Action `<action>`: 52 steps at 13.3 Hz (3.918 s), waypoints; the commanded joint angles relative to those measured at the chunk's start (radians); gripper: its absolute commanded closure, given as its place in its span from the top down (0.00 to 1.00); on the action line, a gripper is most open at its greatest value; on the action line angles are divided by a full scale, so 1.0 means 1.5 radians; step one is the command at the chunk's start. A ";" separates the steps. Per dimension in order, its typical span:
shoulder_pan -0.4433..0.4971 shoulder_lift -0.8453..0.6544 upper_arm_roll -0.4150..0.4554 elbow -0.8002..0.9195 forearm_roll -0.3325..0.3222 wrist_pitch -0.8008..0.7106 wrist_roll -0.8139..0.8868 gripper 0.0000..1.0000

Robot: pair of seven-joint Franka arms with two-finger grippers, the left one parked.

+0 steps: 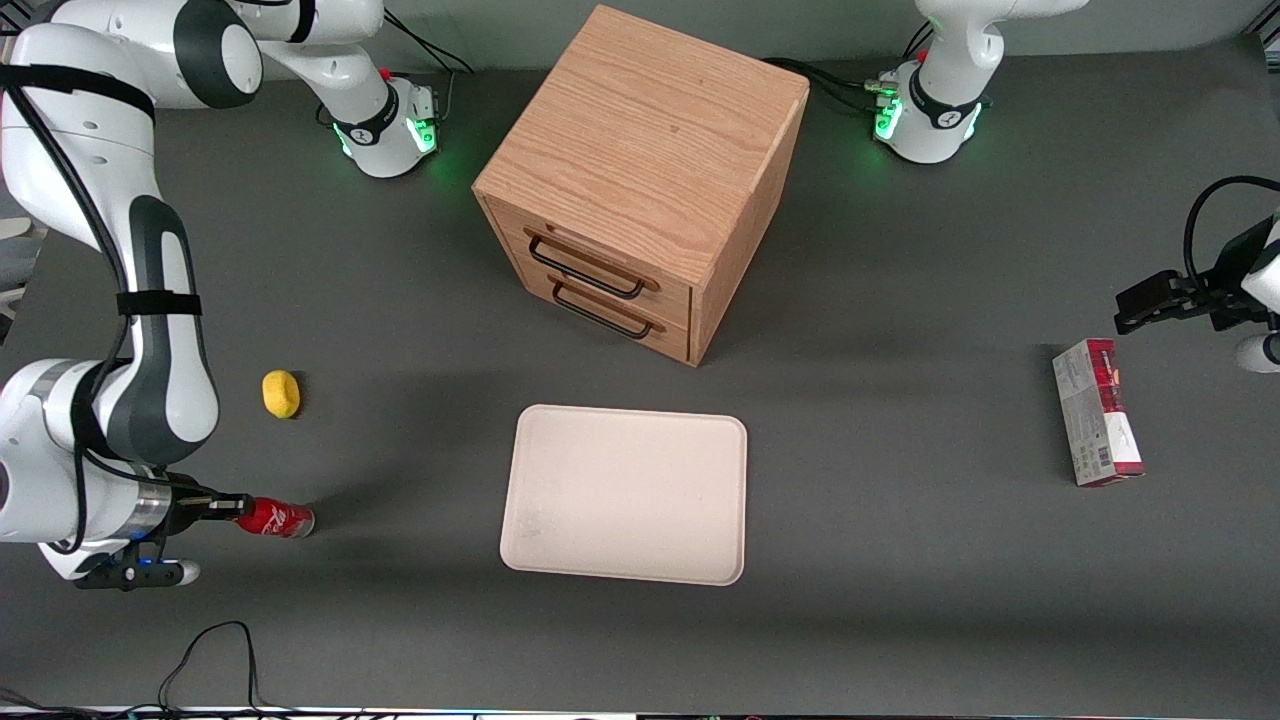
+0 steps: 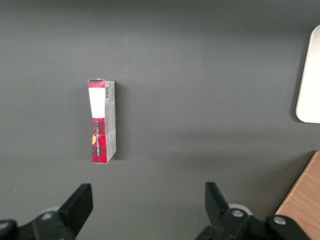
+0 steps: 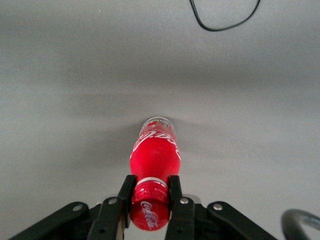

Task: Place coke bottle on tray

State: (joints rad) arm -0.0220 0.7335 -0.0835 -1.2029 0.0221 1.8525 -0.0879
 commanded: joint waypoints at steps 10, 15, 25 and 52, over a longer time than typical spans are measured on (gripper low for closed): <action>0.008 -0.149 -0.005 0.182 0.002 -0.442 0.024 0.00; 0.088 -0.143 -0.004 0.182 -0.003 -0.434 0.138 0.00; 0.252 0.015 0.089 0.225 -0.006 -0.138 0.613 0.00; 0.245 0.069 0.089 0.182 -0.056 -0.070 0.568 1.00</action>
State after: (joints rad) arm 0.3696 0.9223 0.0478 -0.8876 -0.0542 1.8630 0.8958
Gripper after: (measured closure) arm 0.000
